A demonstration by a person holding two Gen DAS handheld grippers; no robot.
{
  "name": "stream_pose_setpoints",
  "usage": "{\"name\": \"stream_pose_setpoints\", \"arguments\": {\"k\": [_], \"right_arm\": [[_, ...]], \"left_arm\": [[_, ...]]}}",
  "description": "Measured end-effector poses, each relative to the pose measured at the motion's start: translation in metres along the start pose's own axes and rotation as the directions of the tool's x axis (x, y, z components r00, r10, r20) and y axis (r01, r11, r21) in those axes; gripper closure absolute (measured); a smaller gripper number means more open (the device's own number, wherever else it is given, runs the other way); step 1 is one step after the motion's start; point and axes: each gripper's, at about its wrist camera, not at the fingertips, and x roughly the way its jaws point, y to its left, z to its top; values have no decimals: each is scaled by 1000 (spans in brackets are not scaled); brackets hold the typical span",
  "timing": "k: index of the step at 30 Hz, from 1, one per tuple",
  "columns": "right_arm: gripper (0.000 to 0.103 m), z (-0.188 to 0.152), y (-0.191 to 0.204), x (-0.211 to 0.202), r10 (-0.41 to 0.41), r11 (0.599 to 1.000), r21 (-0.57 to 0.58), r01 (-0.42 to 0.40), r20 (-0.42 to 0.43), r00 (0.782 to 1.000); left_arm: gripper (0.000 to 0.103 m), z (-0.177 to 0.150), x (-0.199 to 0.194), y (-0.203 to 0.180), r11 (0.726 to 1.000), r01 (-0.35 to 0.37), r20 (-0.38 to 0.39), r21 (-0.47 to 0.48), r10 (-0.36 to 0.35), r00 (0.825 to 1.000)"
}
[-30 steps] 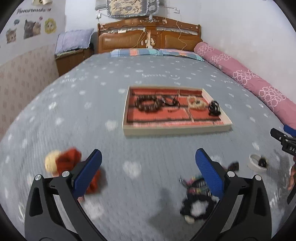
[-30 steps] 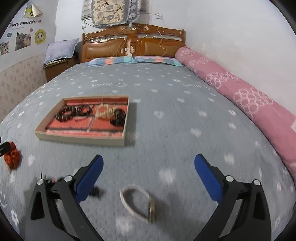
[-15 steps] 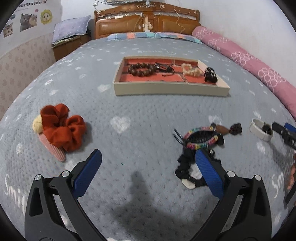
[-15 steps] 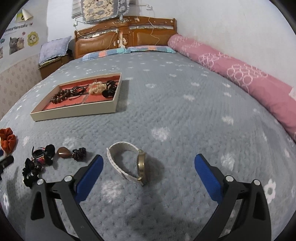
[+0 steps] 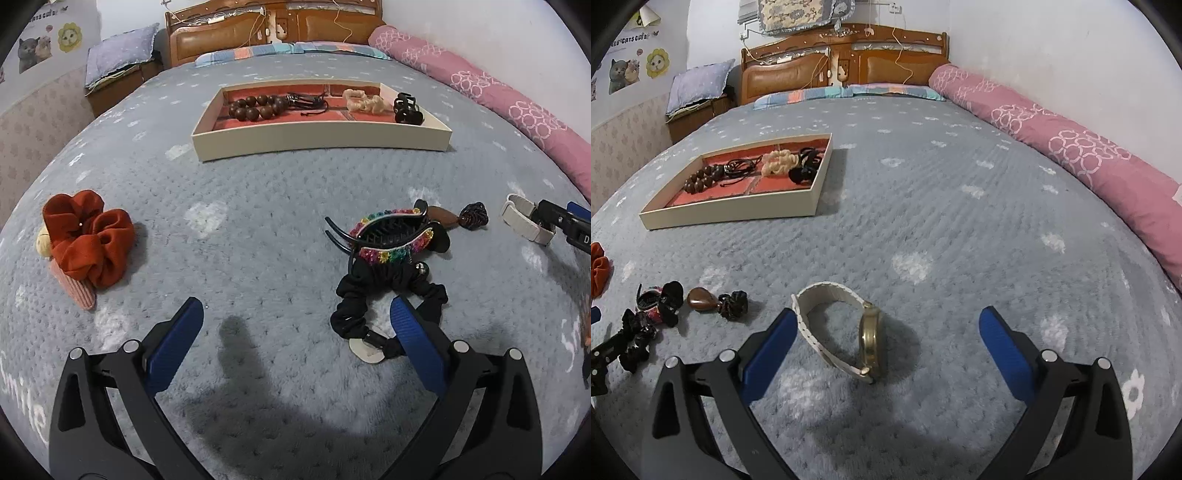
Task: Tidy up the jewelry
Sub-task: 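Grasp the black scrunchie with the left tool while the right tool grasps the white-strap watch, then lift and carry the black scrunchie and white watch into the tray with both tools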
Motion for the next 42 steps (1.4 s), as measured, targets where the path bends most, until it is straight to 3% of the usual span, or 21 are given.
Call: {"name": "stream_pose_setpoints", "arguments": {"k": [5,8,11,18,23,32,34,38,40,42], "right_arm": [[8,-1,2,8,1,1000,2,-1,-22,1000],[16,-3,2,12,4,1000,7,-4,-36,999],[18,-4,-1,16,23,999,29,-22,-47,999],[33,-1,1,26,59,997,63,-54,-79,995],[36,0,3,30,60,996,71,-53,-95,994],[60,1,4,42,27,996,83,-15,-147,989],[65,1,3,41,21,996,86,-9,-147,989],[83,0,3,40,22,996,88,-10,-140,990],[85,0,2,39,25,996,91,-12,-137,990],[86,0,1,38,30,995,98,-17,-132,991]], "left_arm": [[6,-1,4,-2,1000,15,-6,4,-15,1000],[6,-2,6,-2,1000,26,-12,5,-26,1000],[11,-2,11,0,999,48,-28,-8,-48,998],[18,3,19,-9,999,34,-31,18,-34,999],[26,5,18,-14,998,37,-23,42,-36,999],[54,7,15,-23,994,58,-19,92,-57,998],[66,7,14,-22,994,62,-19,87,-61,998],[77,8,14,-17,995,78,-19,67,-76,997],[86,7,13,-15,995,75,-16,67,-74,997],[87,7,13,-14,995,76,-13,68,-75,997]]}}
